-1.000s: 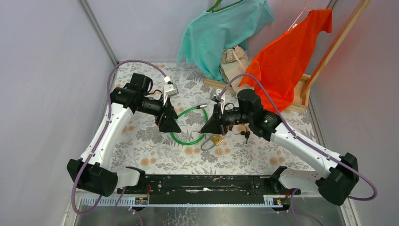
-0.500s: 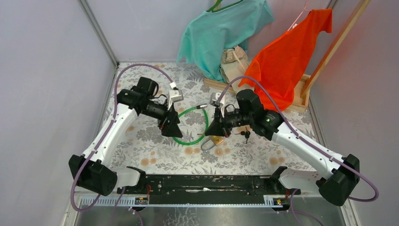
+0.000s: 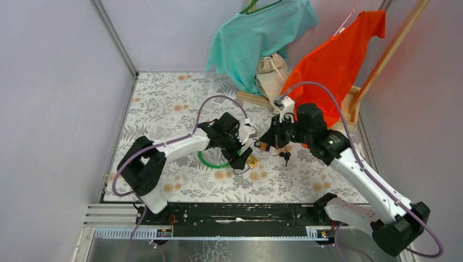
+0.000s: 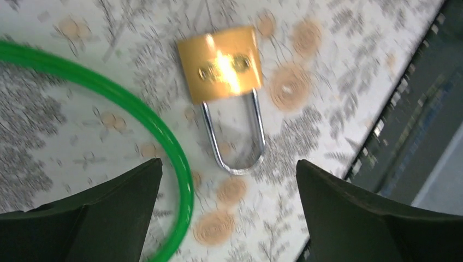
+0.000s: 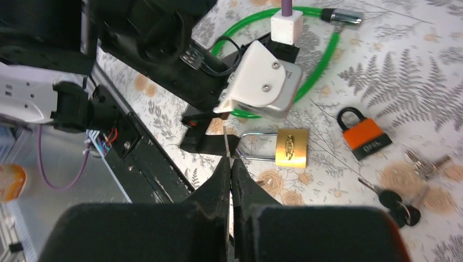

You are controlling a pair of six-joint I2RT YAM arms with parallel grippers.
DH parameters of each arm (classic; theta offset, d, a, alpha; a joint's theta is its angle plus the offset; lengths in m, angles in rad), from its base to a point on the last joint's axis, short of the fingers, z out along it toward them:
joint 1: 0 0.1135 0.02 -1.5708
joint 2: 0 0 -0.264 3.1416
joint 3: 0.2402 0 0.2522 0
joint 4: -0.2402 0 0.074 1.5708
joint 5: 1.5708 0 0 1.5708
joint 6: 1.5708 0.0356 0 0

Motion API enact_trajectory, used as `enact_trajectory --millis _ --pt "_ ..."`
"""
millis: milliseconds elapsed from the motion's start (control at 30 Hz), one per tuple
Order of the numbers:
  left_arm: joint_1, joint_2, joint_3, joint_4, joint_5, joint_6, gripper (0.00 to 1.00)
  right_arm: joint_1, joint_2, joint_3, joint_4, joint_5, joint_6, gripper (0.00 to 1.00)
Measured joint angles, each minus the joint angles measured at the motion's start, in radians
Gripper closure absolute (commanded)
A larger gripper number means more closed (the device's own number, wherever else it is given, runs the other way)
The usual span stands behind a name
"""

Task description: Unlock with the key

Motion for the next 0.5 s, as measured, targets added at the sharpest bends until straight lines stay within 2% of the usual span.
enact_trajectory --millis 233,500 --pt "-0.083 0.101 0.003 0.201 -0.174 -0.113 0.01 0.0 -0.195 -0.004 -0.069 0.151 0.065 1.0" --pt "-0.132 0.127 -0.023 0.316 -0.266 -0.159 0.04 0.0 -0.216 0.008 -0.151 0.254 0.079 1.0"
